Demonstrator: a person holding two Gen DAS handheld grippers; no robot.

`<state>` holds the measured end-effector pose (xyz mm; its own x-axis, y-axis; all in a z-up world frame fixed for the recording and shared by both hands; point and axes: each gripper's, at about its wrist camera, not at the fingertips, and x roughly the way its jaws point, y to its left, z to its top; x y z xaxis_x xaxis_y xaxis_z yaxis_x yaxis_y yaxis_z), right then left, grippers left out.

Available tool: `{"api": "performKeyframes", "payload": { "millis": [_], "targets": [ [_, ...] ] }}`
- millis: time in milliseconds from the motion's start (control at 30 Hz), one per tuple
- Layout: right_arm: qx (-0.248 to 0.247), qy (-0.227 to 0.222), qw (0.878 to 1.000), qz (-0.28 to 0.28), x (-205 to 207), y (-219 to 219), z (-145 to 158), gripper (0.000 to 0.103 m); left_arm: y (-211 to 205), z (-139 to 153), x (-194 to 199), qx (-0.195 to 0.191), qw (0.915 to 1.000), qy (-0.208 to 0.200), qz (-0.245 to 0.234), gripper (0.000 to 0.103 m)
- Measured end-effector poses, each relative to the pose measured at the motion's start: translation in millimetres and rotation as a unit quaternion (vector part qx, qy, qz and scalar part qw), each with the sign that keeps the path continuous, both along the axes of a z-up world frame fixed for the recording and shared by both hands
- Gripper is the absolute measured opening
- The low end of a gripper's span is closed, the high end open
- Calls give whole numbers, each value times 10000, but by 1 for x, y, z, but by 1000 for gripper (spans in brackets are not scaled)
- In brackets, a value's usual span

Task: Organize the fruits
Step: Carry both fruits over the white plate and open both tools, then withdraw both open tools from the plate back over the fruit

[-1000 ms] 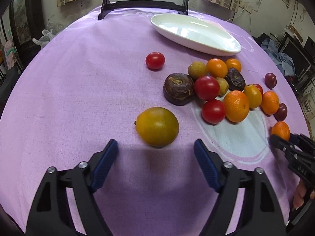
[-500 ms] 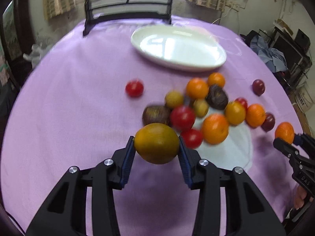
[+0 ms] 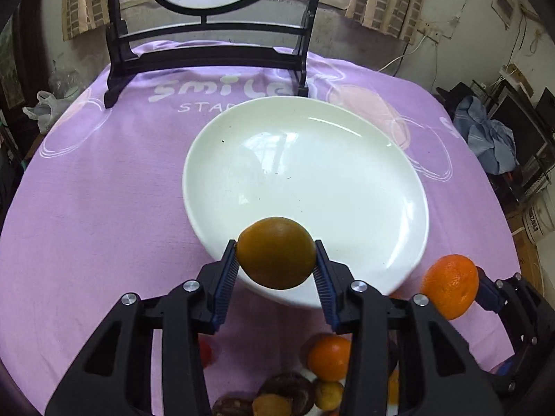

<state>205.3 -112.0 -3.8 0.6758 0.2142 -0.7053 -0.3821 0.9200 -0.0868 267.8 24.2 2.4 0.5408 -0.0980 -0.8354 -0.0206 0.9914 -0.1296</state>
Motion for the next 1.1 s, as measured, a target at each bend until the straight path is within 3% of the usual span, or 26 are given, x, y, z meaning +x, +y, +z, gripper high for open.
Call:
{"api": "performKeyframes", "payload": {
  "millis": [200, 233, 267, 333, 400, 733, 1100],
  "targets": [
    [-39, 428, 9991, -54, 33, 6, -18, 47, -4, -24, 25, -21, 9994, 335, -27, 43],
    [-33, 496, 9988, -23, 36, 7, -20, 58, -3, -25, 27, -111, 9993, 357, 9, 49],
    [-34, 479, 9988, -19, 35, 7, -20, 62, -2, -24, 25, -177, 9993, 335, 49, 58],
    [-78, 350, 9993, -72, 31, 5, -16, 62, 0, -16, 19, -200, 9995, 199, 166, 70],
    [13, 329, 9994, -52, 23, 0, -11, 62, 1, -7, 9, -212, 9996, 81, 158, 73],
    [433, 145, 9988, -181, -60, -56, 5, 68, 12, 16, -93, 15, 9986, -507, 152, 92],
    [628, 396, 9961, -473, -142, -92, -21, 73, 9, -10, -190, 78, 9988, -465, 122, 94]
  ]
}}
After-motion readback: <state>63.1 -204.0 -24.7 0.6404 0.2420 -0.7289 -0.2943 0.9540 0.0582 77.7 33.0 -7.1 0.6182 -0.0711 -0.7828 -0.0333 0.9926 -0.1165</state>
